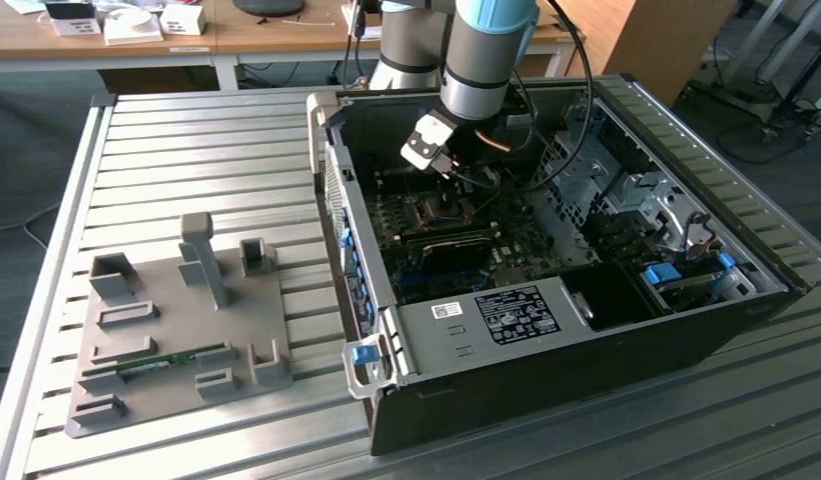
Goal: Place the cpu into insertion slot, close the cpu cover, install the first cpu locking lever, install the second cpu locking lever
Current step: 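Place the cpu into insertion slot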
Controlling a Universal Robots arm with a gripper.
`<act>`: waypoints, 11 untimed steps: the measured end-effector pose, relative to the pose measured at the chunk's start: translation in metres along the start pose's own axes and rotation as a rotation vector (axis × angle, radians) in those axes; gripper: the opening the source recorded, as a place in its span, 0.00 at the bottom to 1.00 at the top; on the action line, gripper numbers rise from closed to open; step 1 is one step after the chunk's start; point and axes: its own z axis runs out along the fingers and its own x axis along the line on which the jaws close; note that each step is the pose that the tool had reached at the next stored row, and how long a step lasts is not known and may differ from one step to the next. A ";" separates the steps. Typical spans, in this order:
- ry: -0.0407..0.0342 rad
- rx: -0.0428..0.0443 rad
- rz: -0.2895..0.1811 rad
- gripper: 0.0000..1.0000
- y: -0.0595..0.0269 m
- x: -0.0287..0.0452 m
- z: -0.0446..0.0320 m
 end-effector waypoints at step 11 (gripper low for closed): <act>0.0001 -0.0001 0.000 0.11 0.0002 0.0005 -0.0117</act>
